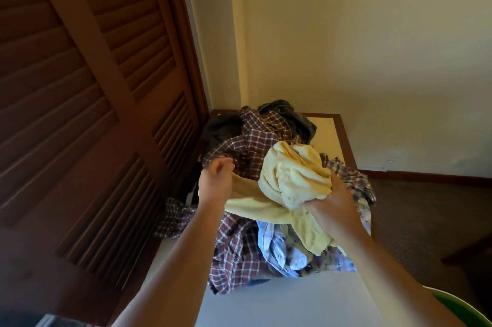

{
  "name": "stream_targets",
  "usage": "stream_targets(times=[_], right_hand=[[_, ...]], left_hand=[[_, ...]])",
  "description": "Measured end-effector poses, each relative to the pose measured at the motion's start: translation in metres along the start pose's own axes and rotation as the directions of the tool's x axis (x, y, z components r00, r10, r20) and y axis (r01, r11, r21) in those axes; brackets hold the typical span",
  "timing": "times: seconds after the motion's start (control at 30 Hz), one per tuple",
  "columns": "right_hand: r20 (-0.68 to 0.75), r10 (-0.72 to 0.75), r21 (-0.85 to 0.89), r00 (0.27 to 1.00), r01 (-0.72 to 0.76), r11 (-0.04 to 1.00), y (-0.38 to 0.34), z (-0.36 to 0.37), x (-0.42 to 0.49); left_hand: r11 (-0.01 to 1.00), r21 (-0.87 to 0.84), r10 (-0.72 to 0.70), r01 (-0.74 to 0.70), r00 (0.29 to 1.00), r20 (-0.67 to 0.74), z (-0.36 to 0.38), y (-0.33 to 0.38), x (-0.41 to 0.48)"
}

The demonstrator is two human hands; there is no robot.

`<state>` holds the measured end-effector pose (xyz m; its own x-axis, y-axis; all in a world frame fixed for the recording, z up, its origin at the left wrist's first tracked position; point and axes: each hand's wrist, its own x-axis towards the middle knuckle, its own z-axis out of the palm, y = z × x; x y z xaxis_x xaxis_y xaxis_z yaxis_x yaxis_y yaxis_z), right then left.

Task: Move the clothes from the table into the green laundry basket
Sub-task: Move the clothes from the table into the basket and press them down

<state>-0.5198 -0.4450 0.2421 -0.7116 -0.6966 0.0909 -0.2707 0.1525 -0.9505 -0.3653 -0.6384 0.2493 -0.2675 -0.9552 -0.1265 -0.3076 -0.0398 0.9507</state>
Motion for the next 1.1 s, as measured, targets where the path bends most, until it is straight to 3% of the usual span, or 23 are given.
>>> stream_targets(times=[0.07, 0.1, 0.17, 0.27, 0.33, 0.4, 0.47, 0.57, 0.73, 0.83, 0.93, 1.1], right_hand=[[-0.014, 0.011, -0.11, 1.0, -0.012, 0.994, 0.003, -0.001, -0.004], [-0.011, -0.001, -0.184, 1.0, -0.001, 0.983, 0.005, -0.002, -0.007], [0.007, -0.051, -0.343, 0.999, 0.05, 0.938, 0.016, -0.005, -0.014], [0.021, -0.137, -0.493, 0.99, 0.129, 0.86, 0.037, -0.001, -0.024], [0.049, -0.207, -0.532, 0.977, 0.201, 0.822, 0.047, 0.007, -0.029], [0.053, -0.218, -0.541, 0.975, 0.212, 0.814, 0.053, 0.014, -0.031], [0.041, -0.201, -0.537, 0.979, 0.192, 0.821, 0.057, 0.017, -0.028], [0.039, -0.181, -0.531, 0.983, 0.174, 0.829, 0.061, 0.017, -0.025], [0.062, -0.164, -0.516, 0.984, 0.172, 0.839, 0.06, 0.017, -0.032], [0.059, -0.169, -0.496, 0.984, 0.176, 0.85, 0.057, 0.011, -0.042], [0.046, -0.193, -0.458, 0.98, 0.192, 0.868, 0.057, -0.001, -0.058], [0.009, -0.181, -0.427, 0.984, 0.167, 0.889, 0.055, -0.027, -0.088]], left_hand=[[0.938, 0.342, 0.032, -0.058, 0.996, 0.084, 0.008, -0.001, 0.013], [0.912, 0.405, 0.001, -0.06, 0.989, 0.145, 0.014, 0.0, 0.018], [0.925, 0.38, -0.08, -0.017, 0.968, 0.236, 0.027, 0.008, 0.022], [0.959, 0.255, -0.19, 0.122, 0.946, 0.261, 0.043, 0.02, 0.029], [0.927, 0.356, -0.233, 0.116, 0.923, 0.306, 0.052, 0.02, 0.038], [0.822, 0.57, -0.248, 0.006, 0.904, 0.348, 0.058, 0.014, 0.043], [0.744, 0.663, -0.173, -0.083, 0.934, 0.311, 0.057, 0.009, 0.046], [0.848, 0.521, -0.051, -0.098, 0.963, 0.263, 0.039, 0.009, 0.048], [0.987, 0.16, -0.069, 0.01, 0.928, 0.367, 0.012, 0.003, 0.012], [1.0, 0.009, -0.027, 0.026, 0.9, 0.435, 0.0, 0.007, -0.021], [1.0, -0.029, 0.016, -0.002, 0.876, 0.483, -0.014, 0.014, -0.053], [0.97, -0.244, 0.099, 0.0, 0.914, 0.393, -0.03, 0.016, -0.109]])
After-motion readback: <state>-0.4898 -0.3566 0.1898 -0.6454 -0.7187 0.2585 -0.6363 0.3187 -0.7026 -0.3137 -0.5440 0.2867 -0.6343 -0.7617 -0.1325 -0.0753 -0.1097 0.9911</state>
